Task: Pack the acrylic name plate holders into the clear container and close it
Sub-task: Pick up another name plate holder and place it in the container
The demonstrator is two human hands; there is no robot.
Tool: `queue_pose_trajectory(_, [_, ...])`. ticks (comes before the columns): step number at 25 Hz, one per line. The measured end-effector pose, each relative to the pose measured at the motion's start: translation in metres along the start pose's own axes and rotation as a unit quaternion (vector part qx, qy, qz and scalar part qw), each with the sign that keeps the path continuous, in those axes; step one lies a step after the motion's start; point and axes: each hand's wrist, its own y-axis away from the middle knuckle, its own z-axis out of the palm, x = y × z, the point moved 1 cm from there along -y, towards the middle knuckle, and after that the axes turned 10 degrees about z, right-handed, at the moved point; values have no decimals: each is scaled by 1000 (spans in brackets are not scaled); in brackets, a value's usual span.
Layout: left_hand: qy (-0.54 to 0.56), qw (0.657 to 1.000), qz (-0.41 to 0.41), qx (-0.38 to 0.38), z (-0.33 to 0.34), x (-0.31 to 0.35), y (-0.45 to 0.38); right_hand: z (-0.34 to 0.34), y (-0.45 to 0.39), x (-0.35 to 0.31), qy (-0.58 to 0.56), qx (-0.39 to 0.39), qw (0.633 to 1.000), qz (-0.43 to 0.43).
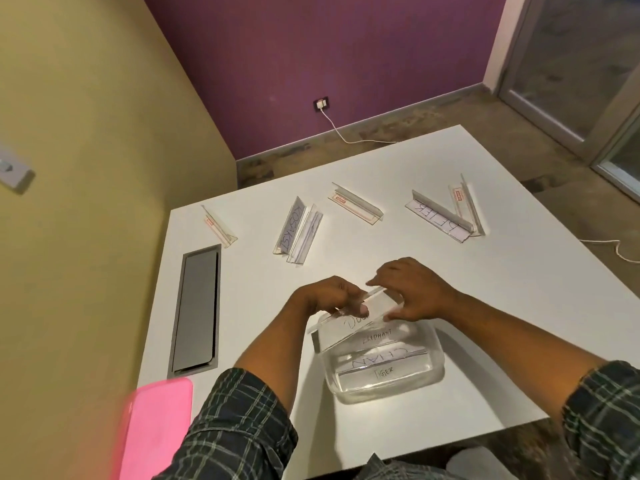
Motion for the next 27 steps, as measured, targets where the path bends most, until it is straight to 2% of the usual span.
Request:
queue_pose_trajectory(2, [-24, 1000, 4, -7, 7, 0, -4, 5, 0, 0, 25, -47, 998, -21])
queue_pose_trajectory(5, [-69, 998, -8, -14, 17, -3, -6, 12, 3, -4, 20, -106, 994, -8])
queue_pose_trajectory(9, [-110, 994, -18, 11, 21, -10, -6, 20, 14, -8, 35, -68, 997, 1])
queue_pose_trajectory(11, [-147, 989, -30, -7, 20, -13, -4, 23, 20, -11, 50, -46, 998, 0])
queue_pose_trajectory(18, [-329, 941, -66, -54, 24, -11, -4, 15, 42, -6, 57, -24, 998, -4])
queue_pose_trajectory(27, [-455, 887, -68, -28, 52, -27, -12, 29, 44, -26, 191, -117, 974, 33])
